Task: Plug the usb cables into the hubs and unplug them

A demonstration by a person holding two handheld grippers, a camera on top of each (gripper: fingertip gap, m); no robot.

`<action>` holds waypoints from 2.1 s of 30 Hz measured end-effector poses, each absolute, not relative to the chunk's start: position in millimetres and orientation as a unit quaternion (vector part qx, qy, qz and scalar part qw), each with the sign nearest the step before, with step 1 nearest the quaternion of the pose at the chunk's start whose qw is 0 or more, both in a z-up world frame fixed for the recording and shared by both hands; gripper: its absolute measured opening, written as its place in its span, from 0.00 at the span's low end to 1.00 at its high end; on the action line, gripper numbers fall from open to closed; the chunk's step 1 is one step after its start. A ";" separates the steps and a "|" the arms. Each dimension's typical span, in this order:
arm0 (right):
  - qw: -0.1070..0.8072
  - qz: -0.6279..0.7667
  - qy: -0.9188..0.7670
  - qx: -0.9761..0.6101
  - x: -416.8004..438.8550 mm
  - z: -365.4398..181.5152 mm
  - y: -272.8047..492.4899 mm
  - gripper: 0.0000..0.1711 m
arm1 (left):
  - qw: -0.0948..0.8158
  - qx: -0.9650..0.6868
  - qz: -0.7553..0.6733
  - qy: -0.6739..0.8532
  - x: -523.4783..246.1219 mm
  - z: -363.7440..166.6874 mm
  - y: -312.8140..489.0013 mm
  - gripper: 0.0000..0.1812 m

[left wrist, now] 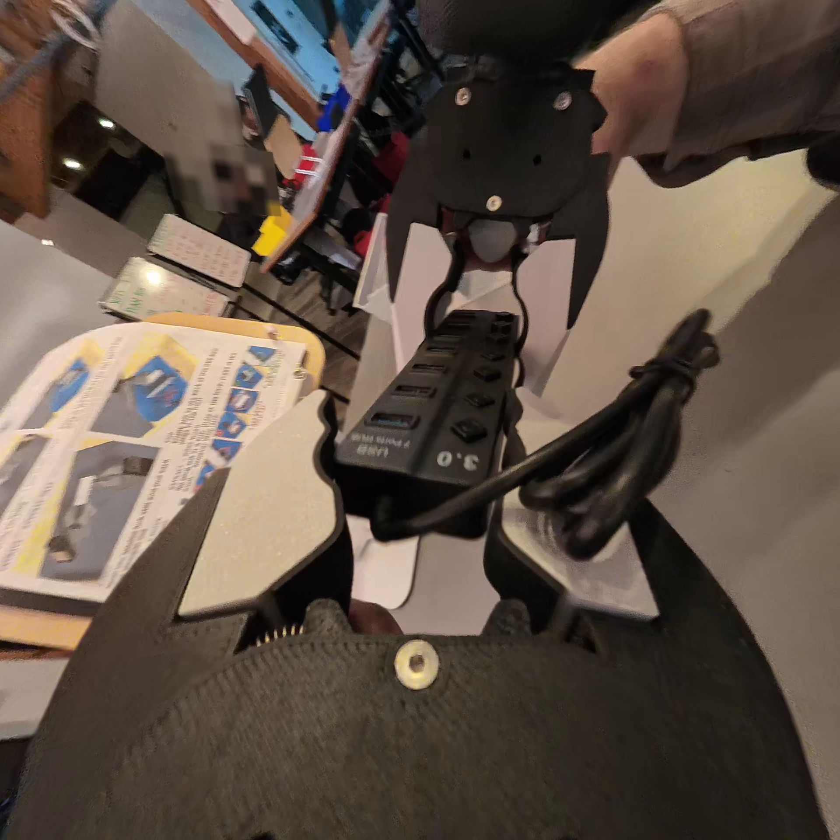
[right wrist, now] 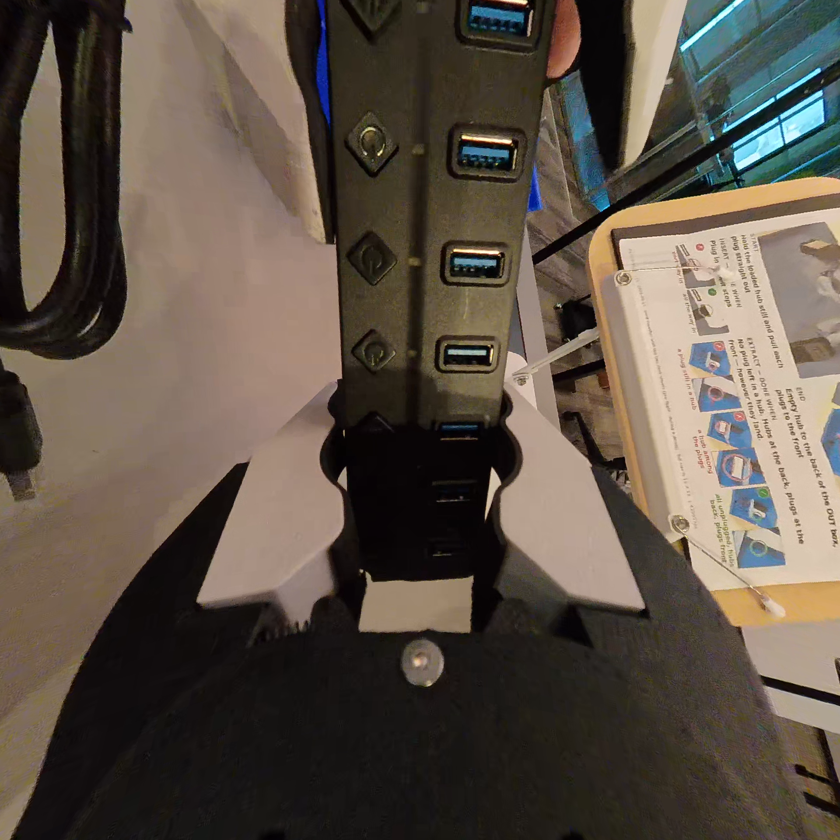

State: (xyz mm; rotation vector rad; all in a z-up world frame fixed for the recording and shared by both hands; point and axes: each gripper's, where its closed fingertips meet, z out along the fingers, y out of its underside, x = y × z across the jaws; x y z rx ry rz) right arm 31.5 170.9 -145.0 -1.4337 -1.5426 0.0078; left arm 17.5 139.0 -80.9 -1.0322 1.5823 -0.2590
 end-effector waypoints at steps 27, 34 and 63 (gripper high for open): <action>0.308 -0.465 -0.441 -0.704 464.7 -19.8 273.3 0.36 | 0.671 -0.477 -0.056 0.564 -49.6 -20.3 183.5 0.43; 0.175 -0.445 -0.551 -0.684 462.7 -113.5 303.2 0.37 | 0.662 -0.483 -0.037 0.571 -50.9 -29.0 190.2 0.43; 0.104 -0.331 -0.484 -0.803 442.2 -165.8 310.5 0.42 | 0.643 -0.546 0.030 0.536 -104.7 -31.6 226.0 0.43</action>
